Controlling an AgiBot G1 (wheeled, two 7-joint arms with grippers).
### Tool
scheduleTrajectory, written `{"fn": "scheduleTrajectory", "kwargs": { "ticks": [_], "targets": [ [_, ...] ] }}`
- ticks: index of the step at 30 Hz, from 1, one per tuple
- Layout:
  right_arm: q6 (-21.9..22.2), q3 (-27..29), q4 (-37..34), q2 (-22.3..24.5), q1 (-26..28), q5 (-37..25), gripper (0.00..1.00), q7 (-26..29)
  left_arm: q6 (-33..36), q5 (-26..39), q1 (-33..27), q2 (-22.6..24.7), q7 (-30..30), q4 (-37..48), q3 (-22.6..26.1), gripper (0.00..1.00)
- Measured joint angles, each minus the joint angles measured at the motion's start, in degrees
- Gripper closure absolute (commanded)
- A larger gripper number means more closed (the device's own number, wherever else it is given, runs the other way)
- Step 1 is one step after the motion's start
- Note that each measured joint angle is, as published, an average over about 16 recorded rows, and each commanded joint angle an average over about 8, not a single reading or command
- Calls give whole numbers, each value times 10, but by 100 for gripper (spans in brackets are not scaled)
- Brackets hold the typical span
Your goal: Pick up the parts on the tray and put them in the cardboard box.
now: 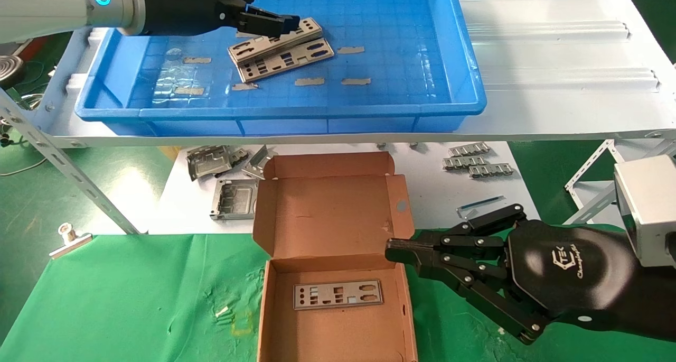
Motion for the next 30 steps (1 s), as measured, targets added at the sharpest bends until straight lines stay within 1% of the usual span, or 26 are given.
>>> {"fn": "scheduleTrajectory", "kwargs": {
  "ticks": [6, 7, 8, 10, 14, 15, 16, 18, 30],
  "targets": [
    [0, 0, 0, 0, 0, 0, 100, 0, -30, 4, 4, 10, 4, 15, 2, 0],
    [0, 0, 0, 0, 0, 0, 100, 0, -32, 4, 5, 12, 4, 17, 2, 2],
    [0, 0, 0, 0, 0, 0, 100, 0, -34, 4, 6, 12, 4, 18, 3, 7],
    [0, 0, 0, 0, 0, 0, 100, 0, -37, 4, 8, 14, 4, 20, 2, 21],
    [0, 0, 0, 0, 0, 0, 100, 0, -39, 3, 12, 15, 2, 22, 2, 71],
    [0, 0, 0, 0, 0, 0, 100, 0, -40, 2, 13, 15, 2, 22, 2, 82],
    [0, 0, 0, 0, 0, 0, 100, 0, -40, 2, 13, 15, 2, 22, 2, 90],
    [0, 0, 0, 0, 0, 0, 100, 0, -40, 2, 15, 15, 1, 22, 2, 100],
    [0, 0, 0, 0, 0, 0, 100, 0, -45, -1, 20, 17, -5, 21, 1, 100]
  ]
}}
